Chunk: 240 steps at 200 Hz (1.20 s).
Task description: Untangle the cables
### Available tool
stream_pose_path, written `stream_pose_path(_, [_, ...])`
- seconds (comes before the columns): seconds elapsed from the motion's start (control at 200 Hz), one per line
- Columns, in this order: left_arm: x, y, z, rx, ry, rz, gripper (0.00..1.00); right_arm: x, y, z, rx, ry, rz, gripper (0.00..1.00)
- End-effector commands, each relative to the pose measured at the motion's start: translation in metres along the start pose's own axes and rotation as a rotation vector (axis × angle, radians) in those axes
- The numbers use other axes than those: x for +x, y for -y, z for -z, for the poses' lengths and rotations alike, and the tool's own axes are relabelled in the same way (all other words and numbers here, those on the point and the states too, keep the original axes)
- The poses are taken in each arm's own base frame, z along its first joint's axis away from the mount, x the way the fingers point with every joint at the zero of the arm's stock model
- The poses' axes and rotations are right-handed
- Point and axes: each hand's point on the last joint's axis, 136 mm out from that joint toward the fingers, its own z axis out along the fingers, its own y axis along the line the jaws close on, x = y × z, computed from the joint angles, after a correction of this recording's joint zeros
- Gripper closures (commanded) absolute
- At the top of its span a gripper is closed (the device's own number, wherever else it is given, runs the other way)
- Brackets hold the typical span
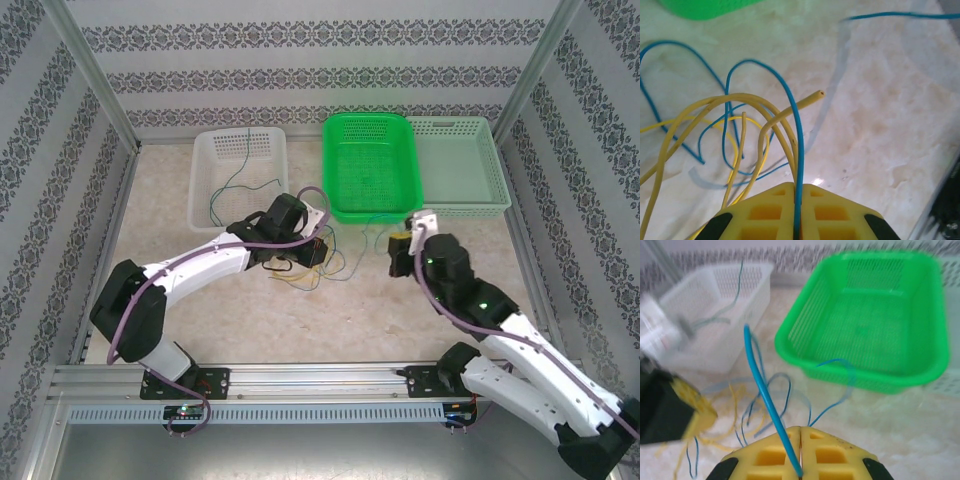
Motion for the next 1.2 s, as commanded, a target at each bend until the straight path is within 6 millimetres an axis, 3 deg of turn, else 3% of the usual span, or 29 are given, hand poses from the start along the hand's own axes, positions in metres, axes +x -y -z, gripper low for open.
stream_pose_path(0.0, [0.002, -0.012, 0.001, -0.062, -0.031, -0.02, 0.9, -0.039, 0.001, 0.025, -0.005, 0.044, -0.015, 1.0])
stream_pose_path(0.26, [0.002, -0.01, -0.003, -0.041, -0.029, -0.024, 0.9, -0.123, -0.01, 0.046, -0.003, 0.089, 0.014, 1.0])
stream_pose_path(0.45, [0.004, -0.009, -0.003, -0.034, -0.031, -0.023, 0.9, -0.194, -0.002, 0.063, 0.079, 0.218, 0.047, 1.0])
stream_pose_path(0.535, [0.004, -0.008, -0.004, -0.027, -0.026, -0.02, 0.9, -0.215, 0.012, 0.062, 0.172, 0.241, 0.069, 1.0])
stream_pose_path(0.659, [0.004, -0.007, -0.007, -0.012, -0.025, -0.012, 0.9, -0.227, 0.051, 0.047, 0.352, 0.234, 0.066, 1.0])
stream_pose_path(0.809, [0.004, -0.006, -0.007, -0.005, -0.023, -0.01, 0.9, -0.225, 0.101, 0.021, 0.486, 0.215, -0.02, 1.0])
stream_pose_path(1.014, [0.005, -0.005, -0.007, 0.001, -0.023, -0.011, 0.9, -0.231, 0.162, 0.0, 0.646, 0.277, -0.163, 1.0])
stream_pose_path(1.194, [0.004, -0.004, -0.011, 0.011, -0.025, -0.007, 0.9, -0.247, 0.191, -0.015, 0.693, 0.357, -0.271, 1.0])
